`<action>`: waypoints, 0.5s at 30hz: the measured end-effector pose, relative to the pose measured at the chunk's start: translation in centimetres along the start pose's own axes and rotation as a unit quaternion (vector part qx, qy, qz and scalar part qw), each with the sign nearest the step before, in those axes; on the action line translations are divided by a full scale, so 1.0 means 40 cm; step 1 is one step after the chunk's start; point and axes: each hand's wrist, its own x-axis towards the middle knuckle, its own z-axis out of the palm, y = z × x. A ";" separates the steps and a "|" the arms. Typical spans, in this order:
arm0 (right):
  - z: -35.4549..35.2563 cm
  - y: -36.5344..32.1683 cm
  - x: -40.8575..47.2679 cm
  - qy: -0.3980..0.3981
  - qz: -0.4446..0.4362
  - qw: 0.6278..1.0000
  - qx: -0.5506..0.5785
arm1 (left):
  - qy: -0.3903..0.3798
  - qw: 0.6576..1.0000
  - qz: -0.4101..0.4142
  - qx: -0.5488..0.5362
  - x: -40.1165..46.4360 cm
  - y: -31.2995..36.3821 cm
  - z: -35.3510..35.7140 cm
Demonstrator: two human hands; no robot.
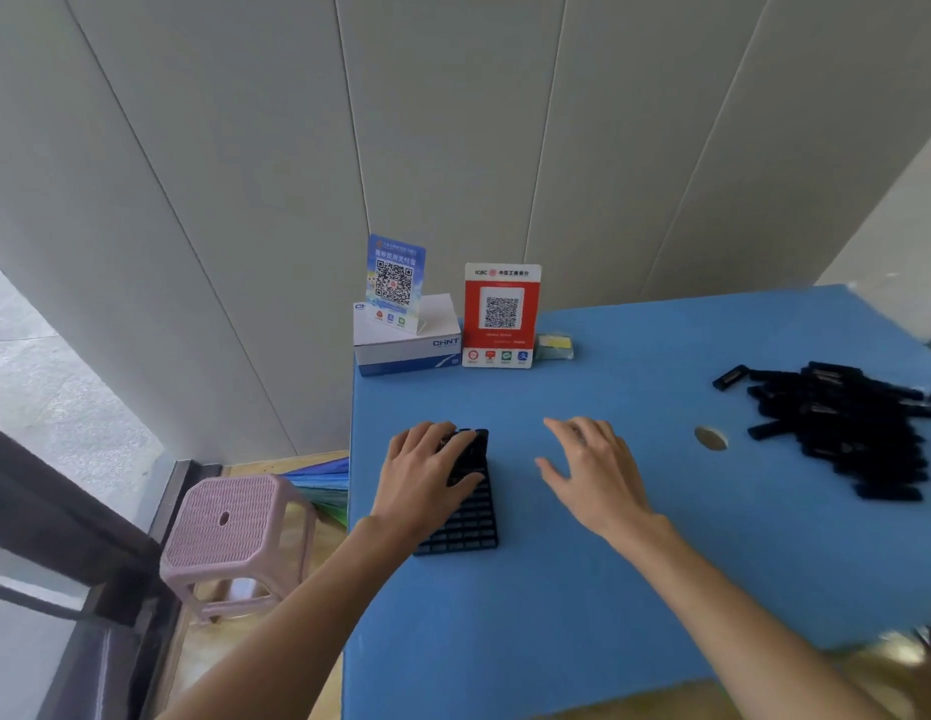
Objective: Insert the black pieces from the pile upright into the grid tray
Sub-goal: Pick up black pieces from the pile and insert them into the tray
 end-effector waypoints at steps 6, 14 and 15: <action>-0.082 0.138 -0.107 -0.033 0.045 0.998 -0.001 | -0.015 1.000 0.026 0.011 0.013 0.166 0.021; -0.204 0.465 -0.265 -0.062 0.068 0.996 -0.008 | -0.031 0.999 0.000 -0.018 0.029 0.496 0.126; -0.222 0.517 -0.292 -0.062 0.073 0.995 -0.010 | -0.030 0.999 -0.001 -0.019 0.032 0.544 0.142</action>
